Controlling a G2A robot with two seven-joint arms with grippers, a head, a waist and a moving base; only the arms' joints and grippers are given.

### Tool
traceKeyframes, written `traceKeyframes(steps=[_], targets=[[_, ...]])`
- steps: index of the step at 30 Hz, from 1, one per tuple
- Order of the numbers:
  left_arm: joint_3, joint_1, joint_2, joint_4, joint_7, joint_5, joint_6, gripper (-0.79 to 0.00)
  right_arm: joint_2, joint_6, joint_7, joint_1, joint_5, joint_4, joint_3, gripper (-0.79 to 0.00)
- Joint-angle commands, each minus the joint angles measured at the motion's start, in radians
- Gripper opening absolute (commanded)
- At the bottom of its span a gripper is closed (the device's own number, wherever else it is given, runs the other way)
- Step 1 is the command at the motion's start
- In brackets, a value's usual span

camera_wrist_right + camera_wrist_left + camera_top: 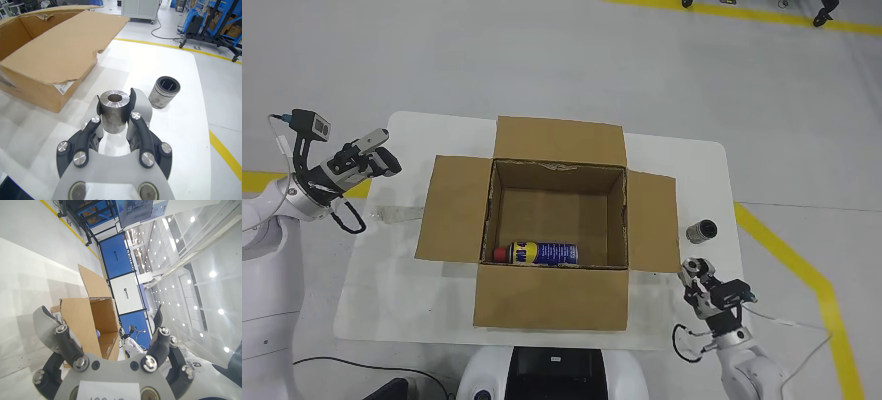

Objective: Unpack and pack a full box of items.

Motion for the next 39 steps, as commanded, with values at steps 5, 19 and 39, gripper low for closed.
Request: traceKeyframes(steps=[5, 19, 39], targets=[[0.000, 0.000, 0.000, 0.000, 0.000, 0.000, 0.000, 0.000, -0.001, 0.044, 0.000, 0.052, -0.008, 0.068, -0.012, -0.785], [0.000, 0.000, 0.000, 0.000, 0.000, 0.000, 0.000, 0.000, -0.007, 0.126, -0.025, 0.133, -0.001, 0.190, -0.048, -0.785], [0.000, 0.000, 0.000, 0.000, 0.000, 0.000, 0.000, 0.000, -0.008, 0.140, 0.024, 0.210, 0.022, 0.259, -0.075, -0.785]])
